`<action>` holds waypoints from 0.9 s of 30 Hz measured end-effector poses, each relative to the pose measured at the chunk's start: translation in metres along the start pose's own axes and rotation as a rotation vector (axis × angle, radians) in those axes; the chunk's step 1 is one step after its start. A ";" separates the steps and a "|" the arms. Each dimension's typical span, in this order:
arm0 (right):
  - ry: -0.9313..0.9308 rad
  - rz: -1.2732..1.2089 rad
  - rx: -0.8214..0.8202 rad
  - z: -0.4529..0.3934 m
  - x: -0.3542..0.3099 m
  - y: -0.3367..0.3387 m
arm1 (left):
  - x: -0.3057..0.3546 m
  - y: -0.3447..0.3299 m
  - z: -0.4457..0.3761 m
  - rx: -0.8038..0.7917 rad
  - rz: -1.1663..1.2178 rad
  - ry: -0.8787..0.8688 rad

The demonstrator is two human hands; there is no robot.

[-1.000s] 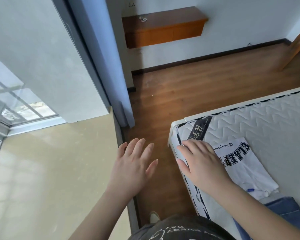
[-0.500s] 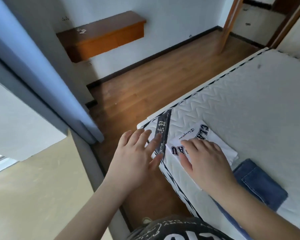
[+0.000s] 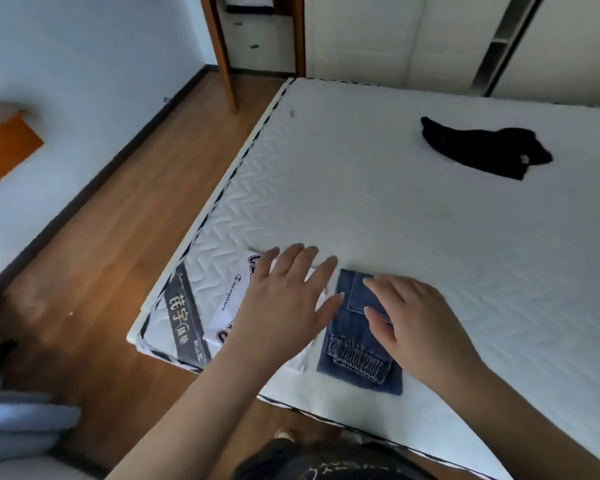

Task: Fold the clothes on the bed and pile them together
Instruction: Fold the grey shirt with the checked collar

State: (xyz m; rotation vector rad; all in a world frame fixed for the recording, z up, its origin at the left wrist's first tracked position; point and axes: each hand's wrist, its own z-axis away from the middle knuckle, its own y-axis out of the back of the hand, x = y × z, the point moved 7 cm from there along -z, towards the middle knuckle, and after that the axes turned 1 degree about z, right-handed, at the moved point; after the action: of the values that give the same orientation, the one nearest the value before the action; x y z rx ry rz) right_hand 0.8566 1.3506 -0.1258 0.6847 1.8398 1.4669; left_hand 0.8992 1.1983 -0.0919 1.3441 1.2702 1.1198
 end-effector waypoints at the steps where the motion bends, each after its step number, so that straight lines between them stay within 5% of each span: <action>1: -0.044 0.010 0.012 0.006 0.012 0.002 | 0.009 0.000 -0.010 0.012 0.011 -0.047; 17: -0.728 0.263 0.220 0.128 0.068 0.042 | 0.131 -0.022 -0.064 0.001 0.187 -0.707; 27: -1.103 0.370 0.268 0.267 0.102 0.080 | 0.271 -0.005 -0.044 0.062 0.291 -1.009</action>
State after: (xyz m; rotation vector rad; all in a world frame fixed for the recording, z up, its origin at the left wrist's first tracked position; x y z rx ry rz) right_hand 0.9980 1.6106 -0.1031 1.6225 1.0417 0.7188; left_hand 0.8667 1.4707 -0.0872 1.8262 0.3726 0.4242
